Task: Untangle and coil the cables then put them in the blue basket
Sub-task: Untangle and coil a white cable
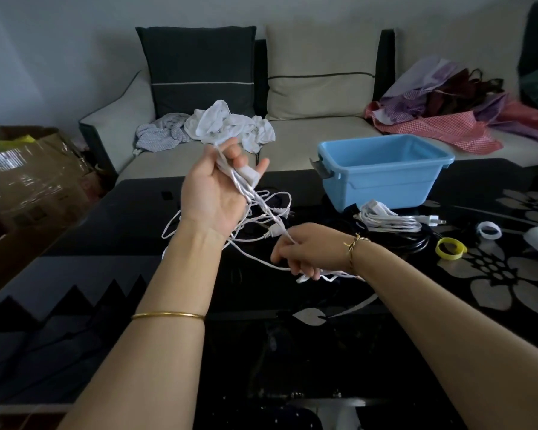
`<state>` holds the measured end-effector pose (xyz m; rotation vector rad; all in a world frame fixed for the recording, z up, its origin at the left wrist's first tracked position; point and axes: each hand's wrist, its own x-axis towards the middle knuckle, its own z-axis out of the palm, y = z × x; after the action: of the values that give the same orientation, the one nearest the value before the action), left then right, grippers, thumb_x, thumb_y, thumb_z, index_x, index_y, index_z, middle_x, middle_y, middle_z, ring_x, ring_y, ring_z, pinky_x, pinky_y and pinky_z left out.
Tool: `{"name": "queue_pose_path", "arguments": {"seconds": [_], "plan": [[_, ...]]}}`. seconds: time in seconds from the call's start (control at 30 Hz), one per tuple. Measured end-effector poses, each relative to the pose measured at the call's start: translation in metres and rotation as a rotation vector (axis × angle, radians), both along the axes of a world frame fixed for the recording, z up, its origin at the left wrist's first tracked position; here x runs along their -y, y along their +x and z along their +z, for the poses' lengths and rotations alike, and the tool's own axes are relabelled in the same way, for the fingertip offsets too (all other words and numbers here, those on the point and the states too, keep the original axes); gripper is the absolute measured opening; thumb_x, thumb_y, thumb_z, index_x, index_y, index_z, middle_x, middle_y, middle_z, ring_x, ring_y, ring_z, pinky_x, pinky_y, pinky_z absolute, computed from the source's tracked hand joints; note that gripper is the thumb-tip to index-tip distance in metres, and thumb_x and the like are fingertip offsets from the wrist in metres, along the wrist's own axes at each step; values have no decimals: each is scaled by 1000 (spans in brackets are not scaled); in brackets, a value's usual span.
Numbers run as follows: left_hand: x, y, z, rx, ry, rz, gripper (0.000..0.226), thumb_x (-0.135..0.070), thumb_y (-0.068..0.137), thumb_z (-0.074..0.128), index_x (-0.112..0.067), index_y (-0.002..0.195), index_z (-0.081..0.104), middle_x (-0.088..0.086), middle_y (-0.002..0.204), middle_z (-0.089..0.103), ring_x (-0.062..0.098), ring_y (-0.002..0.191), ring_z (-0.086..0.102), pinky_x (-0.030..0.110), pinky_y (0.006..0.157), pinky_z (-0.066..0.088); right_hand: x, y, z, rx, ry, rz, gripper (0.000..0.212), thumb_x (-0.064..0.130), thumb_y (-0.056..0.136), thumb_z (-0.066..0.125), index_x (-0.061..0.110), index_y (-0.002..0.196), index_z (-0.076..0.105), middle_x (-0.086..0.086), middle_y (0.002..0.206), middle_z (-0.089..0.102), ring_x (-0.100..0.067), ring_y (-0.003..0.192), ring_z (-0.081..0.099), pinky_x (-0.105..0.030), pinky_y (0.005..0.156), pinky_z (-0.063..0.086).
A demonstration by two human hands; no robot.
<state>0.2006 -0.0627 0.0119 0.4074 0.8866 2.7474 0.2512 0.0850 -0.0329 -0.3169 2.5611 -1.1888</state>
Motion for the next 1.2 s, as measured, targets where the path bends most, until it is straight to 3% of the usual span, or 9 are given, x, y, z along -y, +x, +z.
{"name": "queue_pose_path", "arguments": {"seconds": [0.17,0.3,0.37,0.43,0.53,0.73,0.9,1.07,1.2], "plan": [[-13,3,-8,-36,-330,295,28,-26,104,32,-7,109,52,-5,57,62,7,55,57,44,88,50,6,8,17,24,164,204,25,-1,92,43,9,110,55,-7,72,64,-20,63,62,-25,62,54],[-24,15,-13,-345,-848,473,26,-22,104,33,-28,87,52,-5,64,65,7,59,57,23,65,47,9,7,22,-38,275,200,25,-3,88,42,9,101,60,-14,83,69,-26,72,67,-31,72,55],[-26,16,-20,-497,-1052,508,26,-19,104,34,-19,85,53,0,69,65,5,60,56,16,63,45,3,9,29,-83,233,95,25,-6,83,44,8,88,64,-17,81,69,-22,63,64,-28,67,55],[-27,13,-26,-671,-1248,534,24,-16,101,37,-7,82,49,5,71,60,9,60,52,20,62,41,-1,11,35,-234,228,-22,18,-2,80,53,8,79,68,-13,73,68,-20,61,62,-25,64,52],[-33,10,-27,-861,-1570,584,30,-13,97,39,-16,69,31,1,64,42,21,62,41,34,62,29,-2,13,41,-505,409,-193,14,16,82,62,17,69,65,3,63,51,-21,72,52,-28,61,36],[-37,23,-11,-715,-1685,273,48,-49,96,34,-10,75,54,4,66,66,21,77,63,39,81,48,-18,5,34,-738,573,-523,17,29,80,60,31,96,65,6,104,63,-22,109,46,-35,84,30],[-32,26,-5,-737,-1755,187,42,-45,89,56,-10,70,47,10,70,58,25,63,54,38,63,44,-17,2,25,-768,630,-582,54,29,78,69,34,128,49,1,138,37,-28,125,34,-40,94,32],[-26,19,-11,-703,-1851,173,24,-25,88,59,-10,73,48,10,68,57,20,48,48,27,50,38,-14,-1,21,-628,422,-566,84,21,77,73,31,144,23,-4,144,25,-34,97,54,-38,72,44],[-24,12,-14,-714,-1878,315,41,-32,90,56,-11,61,36,5,60,45,20,51,41,30,56,33,-11,-4,22,-558,380,-632,86,11,77,65,28,146,16,-7,139,29,-30,73,47,-35,65,40]]}}
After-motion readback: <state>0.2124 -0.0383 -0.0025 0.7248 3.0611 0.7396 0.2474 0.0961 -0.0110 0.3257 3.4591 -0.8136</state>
